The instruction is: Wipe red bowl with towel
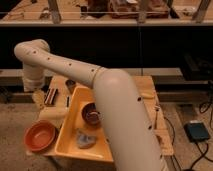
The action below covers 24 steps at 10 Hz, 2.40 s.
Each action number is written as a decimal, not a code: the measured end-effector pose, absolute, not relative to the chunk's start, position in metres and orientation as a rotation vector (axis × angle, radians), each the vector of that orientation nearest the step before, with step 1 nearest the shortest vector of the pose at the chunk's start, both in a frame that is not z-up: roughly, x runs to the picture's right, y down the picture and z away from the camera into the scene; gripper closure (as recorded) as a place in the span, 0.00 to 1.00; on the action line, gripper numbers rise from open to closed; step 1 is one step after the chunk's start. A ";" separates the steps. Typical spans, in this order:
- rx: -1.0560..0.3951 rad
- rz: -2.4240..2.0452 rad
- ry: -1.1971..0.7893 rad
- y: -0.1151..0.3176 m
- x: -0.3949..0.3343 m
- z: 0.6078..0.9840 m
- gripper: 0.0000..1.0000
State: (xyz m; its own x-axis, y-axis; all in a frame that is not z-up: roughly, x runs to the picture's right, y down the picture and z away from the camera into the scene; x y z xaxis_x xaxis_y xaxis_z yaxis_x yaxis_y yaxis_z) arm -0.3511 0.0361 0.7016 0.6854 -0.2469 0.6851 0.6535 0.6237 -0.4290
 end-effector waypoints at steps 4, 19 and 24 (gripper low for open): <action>-0.724 -0.557 -0.622 0.036 -0.351 0.702 0.20; -0.724 -0.556 -0.622 0.036 -0.351 0.702 0.20; -0.657 -0.567 -0.590 0.033 -0.325 0.685 0.20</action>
